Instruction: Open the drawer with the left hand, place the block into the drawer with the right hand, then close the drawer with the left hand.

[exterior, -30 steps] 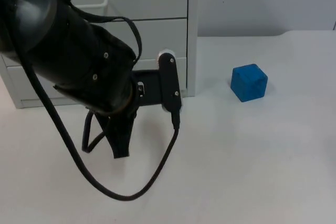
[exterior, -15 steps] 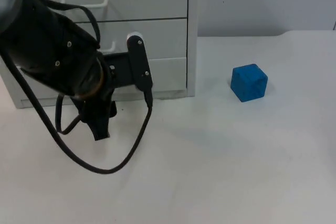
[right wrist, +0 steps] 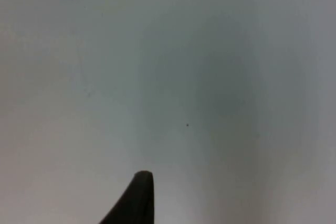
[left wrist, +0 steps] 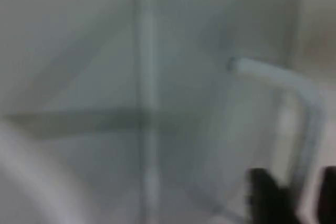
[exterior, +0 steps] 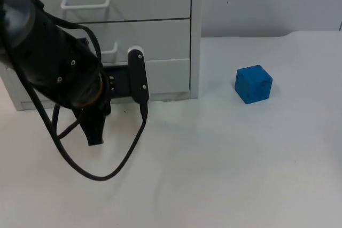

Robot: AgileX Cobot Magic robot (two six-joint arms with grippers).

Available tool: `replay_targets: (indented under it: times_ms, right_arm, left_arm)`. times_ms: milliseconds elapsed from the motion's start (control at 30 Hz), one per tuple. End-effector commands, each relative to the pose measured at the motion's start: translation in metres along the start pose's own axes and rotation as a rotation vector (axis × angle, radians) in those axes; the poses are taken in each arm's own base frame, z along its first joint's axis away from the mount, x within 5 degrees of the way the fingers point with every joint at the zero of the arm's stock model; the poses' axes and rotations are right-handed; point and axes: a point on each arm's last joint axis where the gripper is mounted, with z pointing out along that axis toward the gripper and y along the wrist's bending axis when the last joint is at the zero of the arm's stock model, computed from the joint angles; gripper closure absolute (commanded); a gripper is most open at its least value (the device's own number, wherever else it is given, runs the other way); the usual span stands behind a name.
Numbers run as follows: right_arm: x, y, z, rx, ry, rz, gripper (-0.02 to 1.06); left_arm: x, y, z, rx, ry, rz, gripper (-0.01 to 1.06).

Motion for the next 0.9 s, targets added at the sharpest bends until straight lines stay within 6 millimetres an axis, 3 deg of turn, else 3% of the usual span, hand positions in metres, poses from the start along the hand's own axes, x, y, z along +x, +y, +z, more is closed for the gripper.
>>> replay_targets:
  times_ms: [0,200,500,633,867]
  right_arm:
    - [-0.002,0.001,-0.001,-0.007,-0.017,0.002,0.0]
    - [-0.003,0.001,-0.001,-0.008,-0.023,0.003,0.0]
    - [-0.002,0.001,-0.001,-0.009,-0.016,0.005,0.0]
    - [-0.002,0.001,-0.001,-0.009,-0.012,0.005,0.0]
    - [-0.001,0.001,-0.001,-0.011,-0.01,0.006,0.0]
  left_arm:
    - [0.003,-0.014,0.004,0.075,0.006,-0.058,1.05]
    - [0.003,-0.02,0.0,0.122,0.036,-0.093,1.05]
    - [0.003,-0.082,-0.076,0.303,-0.017,0.067,1.05]
    - [0.002,-0.102,-0.093,0.336,-0.031,0.104,1.05]
    - [-0.002,-0.109,-0.097,0.366,-0.051,0.087,1.05]
